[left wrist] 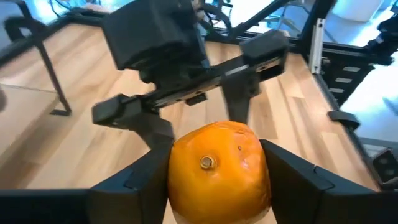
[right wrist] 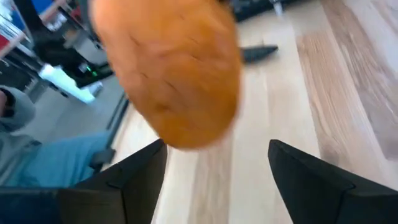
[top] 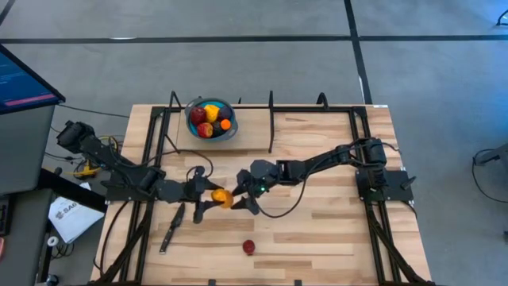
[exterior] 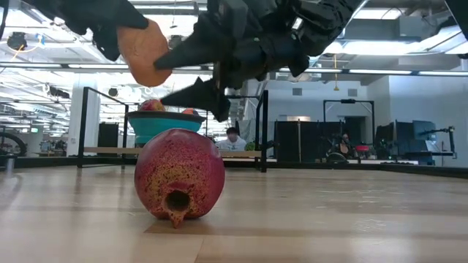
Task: Pick & Place Fruit
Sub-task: Put the yellow mango in the blue strainer bowl on the shelf
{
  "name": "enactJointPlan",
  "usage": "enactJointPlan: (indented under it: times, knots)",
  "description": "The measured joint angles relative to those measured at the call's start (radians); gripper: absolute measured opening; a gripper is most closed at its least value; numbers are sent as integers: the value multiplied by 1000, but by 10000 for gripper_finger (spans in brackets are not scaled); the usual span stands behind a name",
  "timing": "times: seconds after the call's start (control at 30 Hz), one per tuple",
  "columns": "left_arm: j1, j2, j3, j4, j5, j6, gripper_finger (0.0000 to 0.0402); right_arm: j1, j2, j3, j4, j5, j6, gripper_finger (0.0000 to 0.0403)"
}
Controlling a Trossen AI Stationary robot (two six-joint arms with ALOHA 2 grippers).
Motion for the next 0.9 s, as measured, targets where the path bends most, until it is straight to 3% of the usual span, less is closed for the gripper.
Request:
enactJointPlan:
  times: [0.1, 0.33, 0.5, 0.7, 0.9]
  knots:
    - [16, -16, 0, -19, 10, -34, 208, 0, 0, 0, -65, 37, -17, 276]
    - [154, -169, 20, -41, 10, -33, 211, 33, 0, 0, -172, 327, -20, 276]
    - [384, -208, 97, -158, 47, 95, 208, 68, 0, 0, -78, 374, -20, 276]
    - [709, -120, 153, -193, 185, 208, 211, 81, 0, 1, 3, 377, -20, 276]
    - [965, -40, 220, -181, 195, 304, 211, 80, 0, 1, 18, 377, -20, 276]
